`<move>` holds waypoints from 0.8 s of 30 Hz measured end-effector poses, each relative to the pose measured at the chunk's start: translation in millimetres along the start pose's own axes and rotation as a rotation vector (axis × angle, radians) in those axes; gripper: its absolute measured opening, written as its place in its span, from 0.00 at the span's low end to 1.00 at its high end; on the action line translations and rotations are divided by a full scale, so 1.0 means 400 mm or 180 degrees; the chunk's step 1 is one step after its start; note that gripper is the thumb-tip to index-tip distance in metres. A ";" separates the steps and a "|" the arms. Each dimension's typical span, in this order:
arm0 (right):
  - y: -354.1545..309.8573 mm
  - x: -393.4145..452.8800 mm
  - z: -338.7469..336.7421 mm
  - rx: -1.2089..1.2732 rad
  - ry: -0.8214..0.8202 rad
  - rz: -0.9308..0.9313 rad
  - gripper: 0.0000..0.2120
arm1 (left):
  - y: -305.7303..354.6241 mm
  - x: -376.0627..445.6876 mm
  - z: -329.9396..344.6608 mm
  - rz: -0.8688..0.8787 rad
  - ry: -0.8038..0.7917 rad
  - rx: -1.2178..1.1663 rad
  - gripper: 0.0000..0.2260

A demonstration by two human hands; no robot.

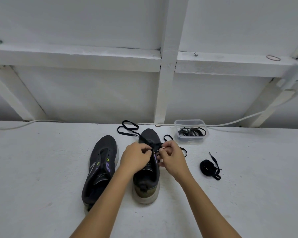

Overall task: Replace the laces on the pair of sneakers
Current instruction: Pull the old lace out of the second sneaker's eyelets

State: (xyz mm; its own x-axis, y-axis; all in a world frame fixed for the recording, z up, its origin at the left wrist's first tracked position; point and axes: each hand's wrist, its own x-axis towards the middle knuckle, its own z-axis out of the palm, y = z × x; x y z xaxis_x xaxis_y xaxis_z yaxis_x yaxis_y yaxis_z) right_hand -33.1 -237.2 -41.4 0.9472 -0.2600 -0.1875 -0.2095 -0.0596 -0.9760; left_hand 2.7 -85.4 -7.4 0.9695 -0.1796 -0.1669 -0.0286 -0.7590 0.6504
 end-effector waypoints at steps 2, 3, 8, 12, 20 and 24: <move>0.006 -0.002 -0.001 -0.0138 -0.0010 -0.0123 0.08 | 0.001 0.014 -0.003 -0.0091 -0.0121 -0.0027 0.10; 0.009 -0.002 -0.001 -0.0270 -0.0026 -0.0170 0.10 | 0.001 0.021 -0.004 -0.0117 -0.0197 -0.0050 0.10; 0.013 0.002 -0.001 -0.0547 -0.0060 -0.0217 0.15 | -0.001 0.040 0.001 -0.0043 -0.0368 0.0134 0.08; 0.012 0.005 -0.002 -0.0460 -0.0078 -0.0143 0.15 | -0.020 0.052 0.012 0.0169 -0.0449 -0.0115 0.05; 0.014 0.015 -0.012 -0.0518 -0.0272 -0.0112 0.06 | -0.038 0.048 0.030 0.0236 -0.0406 -0.0342 0.06; 0.012 0.023 -0.022 -0.0420 -0.0421 -0.0035 0.07 | -0.026 0.043 0.056 0.0370 -0.0123 -0.0126 0.05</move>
State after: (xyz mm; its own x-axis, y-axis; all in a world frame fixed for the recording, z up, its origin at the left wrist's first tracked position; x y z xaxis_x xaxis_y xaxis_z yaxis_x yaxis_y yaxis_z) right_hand -27.7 -248.5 -46.8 0.9715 -0.1300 -0.1983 -0.2207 -0.1900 -0.9567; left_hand 14.2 -94.5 -33.7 0.9501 -0.2894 -0.1167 -0.1298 -0.7066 0.6956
